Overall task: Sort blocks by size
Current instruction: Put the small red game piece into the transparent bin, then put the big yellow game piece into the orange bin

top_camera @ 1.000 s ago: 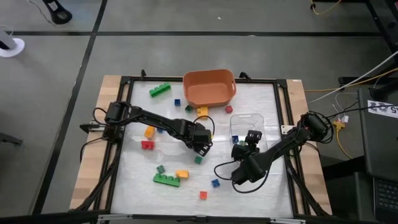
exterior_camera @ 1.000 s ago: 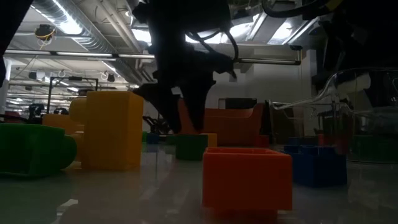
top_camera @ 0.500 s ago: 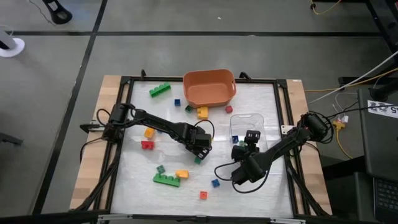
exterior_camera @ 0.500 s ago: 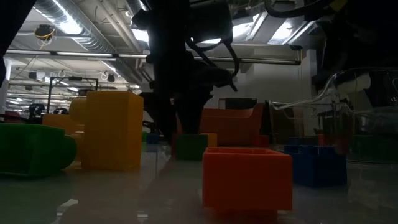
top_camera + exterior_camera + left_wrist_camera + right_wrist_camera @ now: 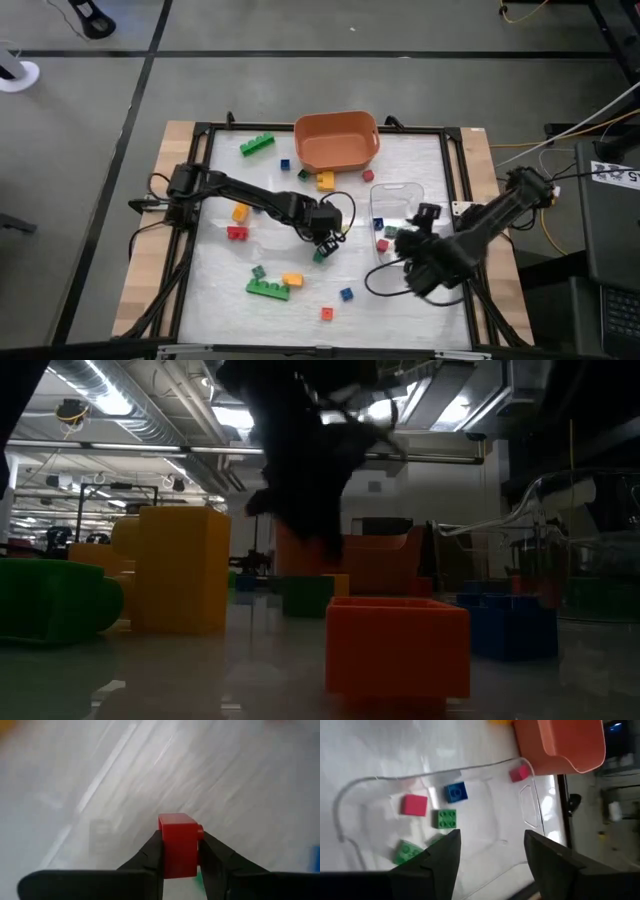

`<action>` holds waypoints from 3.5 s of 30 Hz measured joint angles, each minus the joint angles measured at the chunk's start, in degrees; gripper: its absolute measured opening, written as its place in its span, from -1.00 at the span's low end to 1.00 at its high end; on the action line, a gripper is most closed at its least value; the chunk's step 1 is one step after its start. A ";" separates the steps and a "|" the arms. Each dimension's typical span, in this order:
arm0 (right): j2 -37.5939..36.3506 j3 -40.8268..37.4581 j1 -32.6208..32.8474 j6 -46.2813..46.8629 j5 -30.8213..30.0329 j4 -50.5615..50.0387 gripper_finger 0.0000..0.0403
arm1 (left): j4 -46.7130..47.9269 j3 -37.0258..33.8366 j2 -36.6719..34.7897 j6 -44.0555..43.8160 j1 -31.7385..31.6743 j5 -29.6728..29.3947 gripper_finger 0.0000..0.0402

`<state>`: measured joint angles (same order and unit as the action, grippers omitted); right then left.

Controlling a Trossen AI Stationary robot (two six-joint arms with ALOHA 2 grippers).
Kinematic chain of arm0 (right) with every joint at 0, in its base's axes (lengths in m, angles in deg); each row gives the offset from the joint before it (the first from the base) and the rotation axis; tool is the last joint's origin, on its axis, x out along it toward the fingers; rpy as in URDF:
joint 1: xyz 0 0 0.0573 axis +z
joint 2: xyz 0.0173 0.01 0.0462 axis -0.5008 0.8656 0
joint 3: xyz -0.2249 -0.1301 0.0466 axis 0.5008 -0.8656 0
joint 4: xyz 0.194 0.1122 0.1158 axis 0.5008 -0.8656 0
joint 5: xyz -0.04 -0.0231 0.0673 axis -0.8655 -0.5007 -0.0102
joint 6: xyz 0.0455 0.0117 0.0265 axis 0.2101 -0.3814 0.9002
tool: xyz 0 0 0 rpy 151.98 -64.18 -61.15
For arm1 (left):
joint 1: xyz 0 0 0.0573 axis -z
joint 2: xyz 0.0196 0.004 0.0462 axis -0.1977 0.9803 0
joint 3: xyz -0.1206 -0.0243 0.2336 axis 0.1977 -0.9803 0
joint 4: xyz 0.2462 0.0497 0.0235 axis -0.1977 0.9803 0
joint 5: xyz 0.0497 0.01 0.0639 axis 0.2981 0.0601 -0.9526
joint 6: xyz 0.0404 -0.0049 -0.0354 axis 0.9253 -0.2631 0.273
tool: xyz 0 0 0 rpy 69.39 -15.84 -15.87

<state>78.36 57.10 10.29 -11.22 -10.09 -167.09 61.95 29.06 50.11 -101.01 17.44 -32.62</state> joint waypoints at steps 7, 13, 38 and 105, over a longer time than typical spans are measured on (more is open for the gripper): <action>-5.19 0.00 7.00 7.87 -5.70 0.00 0.09 | -16.84 0.06 -5.33 8.38 -0.96 0.03 -0.64; -5.07 0.00 9.95 10.86 -11.58 1.62 0.09 | -42.73 0.11 -1.72 23.48 -1.23 -0.05 -0.54; -4.93 -4.48 9.89 1.61 -12.57 25.13 0.09 | -36.83 0.11 -3.73 44.37 -1.06 0.01 -0.05; -4.95 -17.29 6.11 -9.44 -6.48 49.94 0.09 | 12.77 0.07 -7.56 32.09 8.65 5.16 -0.44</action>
<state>73.41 39.81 16.41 -20.66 -16.57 -117.15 74.72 29.13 42.55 -68.93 26.09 -27.45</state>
